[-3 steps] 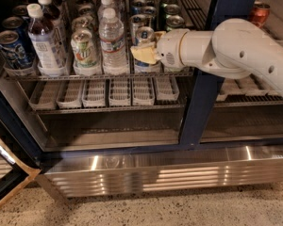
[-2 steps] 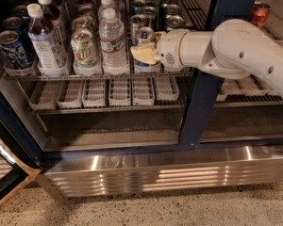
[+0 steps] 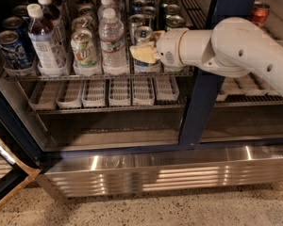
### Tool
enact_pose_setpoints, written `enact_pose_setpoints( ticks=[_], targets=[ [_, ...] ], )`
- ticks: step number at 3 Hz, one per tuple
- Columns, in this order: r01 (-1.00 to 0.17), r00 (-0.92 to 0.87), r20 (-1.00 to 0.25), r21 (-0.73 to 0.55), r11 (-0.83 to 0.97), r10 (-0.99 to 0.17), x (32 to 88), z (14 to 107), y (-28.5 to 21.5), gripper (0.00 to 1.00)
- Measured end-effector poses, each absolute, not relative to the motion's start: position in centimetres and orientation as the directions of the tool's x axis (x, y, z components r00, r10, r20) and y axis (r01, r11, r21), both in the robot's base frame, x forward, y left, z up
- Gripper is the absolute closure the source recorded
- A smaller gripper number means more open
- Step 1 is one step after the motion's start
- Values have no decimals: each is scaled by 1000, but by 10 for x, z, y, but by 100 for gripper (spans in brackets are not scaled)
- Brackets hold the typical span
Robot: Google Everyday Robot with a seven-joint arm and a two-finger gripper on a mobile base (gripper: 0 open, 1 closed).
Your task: Pick redbull can from top shelf of fridge
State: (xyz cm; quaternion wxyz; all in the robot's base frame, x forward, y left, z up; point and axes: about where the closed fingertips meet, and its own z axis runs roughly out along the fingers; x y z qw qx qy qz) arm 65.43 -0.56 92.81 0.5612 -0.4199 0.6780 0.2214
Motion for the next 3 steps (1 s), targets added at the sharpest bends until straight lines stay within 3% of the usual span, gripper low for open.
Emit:
enact_pose_setpoints(
  ticks=[3],
  targets=[
    [-820,-7,-947,-179,544,-321,658,935,-3,100]
  ],
)
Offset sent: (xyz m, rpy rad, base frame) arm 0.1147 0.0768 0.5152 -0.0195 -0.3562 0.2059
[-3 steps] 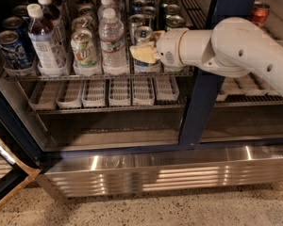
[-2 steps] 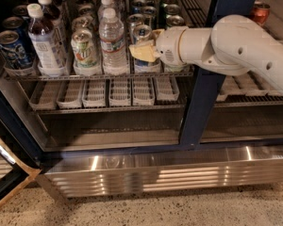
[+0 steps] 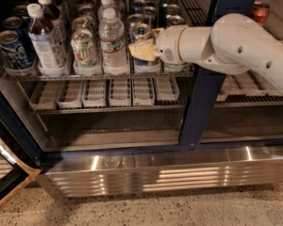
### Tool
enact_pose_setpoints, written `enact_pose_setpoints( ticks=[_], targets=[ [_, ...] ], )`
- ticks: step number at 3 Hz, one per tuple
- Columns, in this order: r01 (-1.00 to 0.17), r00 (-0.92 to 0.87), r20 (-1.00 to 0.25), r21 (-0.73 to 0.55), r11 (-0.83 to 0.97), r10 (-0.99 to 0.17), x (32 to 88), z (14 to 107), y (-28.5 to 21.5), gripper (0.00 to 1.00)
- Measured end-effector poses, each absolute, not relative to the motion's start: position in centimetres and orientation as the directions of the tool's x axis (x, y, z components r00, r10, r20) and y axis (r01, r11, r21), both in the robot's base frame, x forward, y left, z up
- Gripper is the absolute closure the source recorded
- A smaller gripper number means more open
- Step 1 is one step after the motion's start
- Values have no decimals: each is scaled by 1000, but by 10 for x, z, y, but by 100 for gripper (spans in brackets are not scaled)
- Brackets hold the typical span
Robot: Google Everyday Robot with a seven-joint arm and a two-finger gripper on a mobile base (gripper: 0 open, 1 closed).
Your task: Pick redbull can from top shelf of fridge
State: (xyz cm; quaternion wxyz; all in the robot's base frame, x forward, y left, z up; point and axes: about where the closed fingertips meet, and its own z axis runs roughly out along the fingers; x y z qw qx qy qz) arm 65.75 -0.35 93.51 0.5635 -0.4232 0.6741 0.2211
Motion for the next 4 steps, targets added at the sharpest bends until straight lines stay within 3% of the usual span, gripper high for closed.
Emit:
enact_pose_setpoints(
  ticks=[4],
  targets=[
    [-817,22,-947,-201,541,-319,669,937,2,100]
  ],
)
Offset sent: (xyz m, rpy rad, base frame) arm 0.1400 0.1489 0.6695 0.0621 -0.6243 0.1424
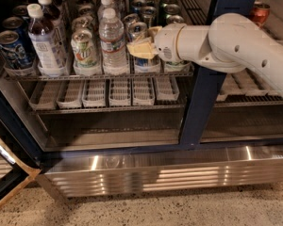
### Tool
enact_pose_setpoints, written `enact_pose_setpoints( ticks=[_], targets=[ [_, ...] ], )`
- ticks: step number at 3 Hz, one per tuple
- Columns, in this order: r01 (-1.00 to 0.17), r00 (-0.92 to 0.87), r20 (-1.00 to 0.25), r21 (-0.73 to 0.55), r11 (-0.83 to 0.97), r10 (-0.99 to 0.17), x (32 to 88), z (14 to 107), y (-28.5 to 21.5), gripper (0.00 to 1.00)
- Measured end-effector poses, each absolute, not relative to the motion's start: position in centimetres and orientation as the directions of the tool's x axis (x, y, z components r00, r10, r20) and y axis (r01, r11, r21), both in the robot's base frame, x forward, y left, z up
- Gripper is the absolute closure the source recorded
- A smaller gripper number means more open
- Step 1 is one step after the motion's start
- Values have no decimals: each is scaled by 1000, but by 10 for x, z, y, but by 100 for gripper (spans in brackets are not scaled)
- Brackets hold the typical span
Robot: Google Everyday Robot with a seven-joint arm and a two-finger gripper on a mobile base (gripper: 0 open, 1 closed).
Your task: Pick redbull can from top shelf of fridge
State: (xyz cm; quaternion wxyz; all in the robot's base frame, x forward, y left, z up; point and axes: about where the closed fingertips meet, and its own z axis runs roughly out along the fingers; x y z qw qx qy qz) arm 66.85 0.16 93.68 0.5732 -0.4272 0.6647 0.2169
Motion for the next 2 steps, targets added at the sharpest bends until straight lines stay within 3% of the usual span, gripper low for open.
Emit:
enact_pose_setpoints(
  ticks=[2],
  targets=[
    [-825,98,-932,-271,495,-348,686,936,14,100]
  ],
)
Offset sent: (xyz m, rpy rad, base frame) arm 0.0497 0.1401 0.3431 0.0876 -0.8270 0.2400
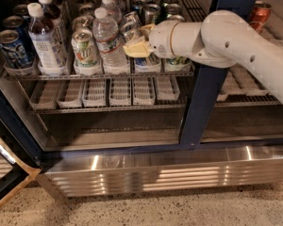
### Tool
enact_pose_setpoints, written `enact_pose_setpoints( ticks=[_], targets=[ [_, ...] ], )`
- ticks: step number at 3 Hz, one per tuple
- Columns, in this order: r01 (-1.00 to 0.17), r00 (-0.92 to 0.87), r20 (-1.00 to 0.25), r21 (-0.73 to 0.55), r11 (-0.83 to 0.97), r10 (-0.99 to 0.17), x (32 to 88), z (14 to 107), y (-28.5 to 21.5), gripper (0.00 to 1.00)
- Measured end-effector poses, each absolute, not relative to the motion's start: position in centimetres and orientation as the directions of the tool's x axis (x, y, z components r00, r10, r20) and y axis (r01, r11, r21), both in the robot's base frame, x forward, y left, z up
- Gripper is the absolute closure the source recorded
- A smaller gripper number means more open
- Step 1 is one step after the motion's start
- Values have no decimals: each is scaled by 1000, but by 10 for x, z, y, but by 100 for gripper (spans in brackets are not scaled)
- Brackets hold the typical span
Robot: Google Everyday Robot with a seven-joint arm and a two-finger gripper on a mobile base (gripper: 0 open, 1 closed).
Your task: Pick redbull can from top shelf of fridge
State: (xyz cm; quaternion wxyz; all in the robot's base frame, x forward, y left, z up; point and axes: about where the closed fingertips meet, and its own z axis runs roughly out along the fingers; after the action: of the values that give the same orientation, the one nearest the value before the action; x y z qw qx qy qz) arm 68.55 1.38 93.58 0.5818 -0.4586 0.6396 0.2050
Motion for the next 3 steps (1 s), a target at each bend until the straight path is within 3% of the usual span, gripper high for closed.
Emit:
enact_pose_setpoints(
  ticks=[3],
  targets=[
    [-815,114,-933,-284,505,-341,685,938,9,100]
  ],
)
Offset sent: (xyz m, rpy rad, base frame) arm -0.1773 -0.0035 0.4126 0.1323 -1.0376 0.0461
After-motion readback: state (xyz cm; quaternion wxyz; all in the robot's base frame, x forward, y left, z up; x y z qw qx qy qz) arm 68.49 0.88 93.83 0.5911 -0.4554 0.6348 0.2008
